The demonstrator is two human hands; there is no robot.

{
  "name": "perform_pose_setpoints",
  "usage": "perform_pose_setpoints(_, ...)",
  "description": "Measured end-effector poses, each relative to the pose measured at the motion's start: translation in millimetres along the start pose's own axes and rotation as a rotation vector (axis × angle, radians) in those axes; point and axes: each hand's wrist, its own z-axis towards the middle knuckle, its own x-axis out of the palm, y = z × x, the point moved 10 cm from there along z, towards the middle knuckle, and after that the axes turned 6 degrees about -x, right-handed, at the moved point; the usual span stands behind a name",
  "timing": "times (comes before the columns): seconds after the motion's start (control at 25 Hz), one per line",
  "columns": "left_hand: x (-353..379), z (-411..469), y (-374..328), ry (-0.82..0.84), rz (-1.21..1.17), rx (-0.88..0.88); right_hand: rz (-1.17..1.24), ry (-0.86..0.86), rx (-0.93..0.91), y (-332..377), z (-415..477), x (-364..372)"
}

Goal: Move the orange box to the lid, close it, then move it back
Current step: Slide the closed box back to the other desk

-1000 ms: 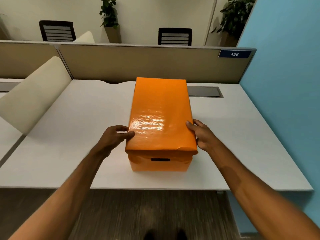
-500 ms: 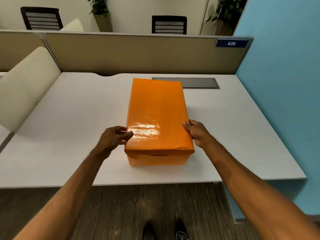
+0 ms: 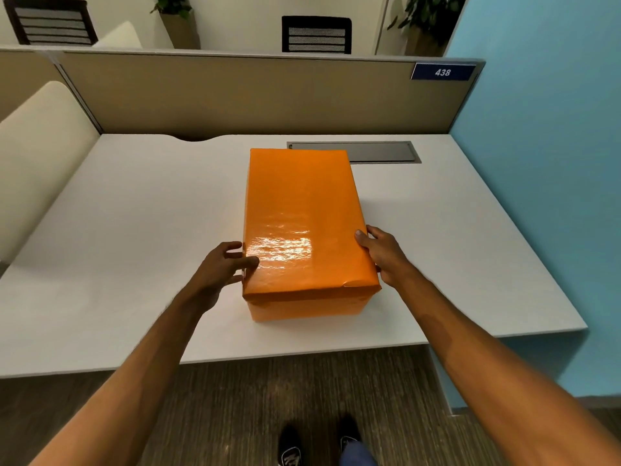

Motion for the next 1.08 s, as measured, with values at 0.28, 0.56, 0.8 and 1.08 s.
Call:
perform_pose_setpoints(0.28,6,32,-36,0.012,0.002,0.021,0.013,-0.022,-0.037,21,35,-5)
perform_pose_setpoints(0.56,-5,92,-70,-0.055,0.018,0.000,0.020,-0.004,-0.030,47,111,-2)
perform_pose_setpoints(0.8,-8,146,-97,-0.093,-0.009,-0.032,0.067,0.031,-0.027,69,179,2)
perform_pose_setpoints(1.08,-20,176,-100,-0.229,-0.051,0.007,0.081,0.004,-0.004,70,216,1)
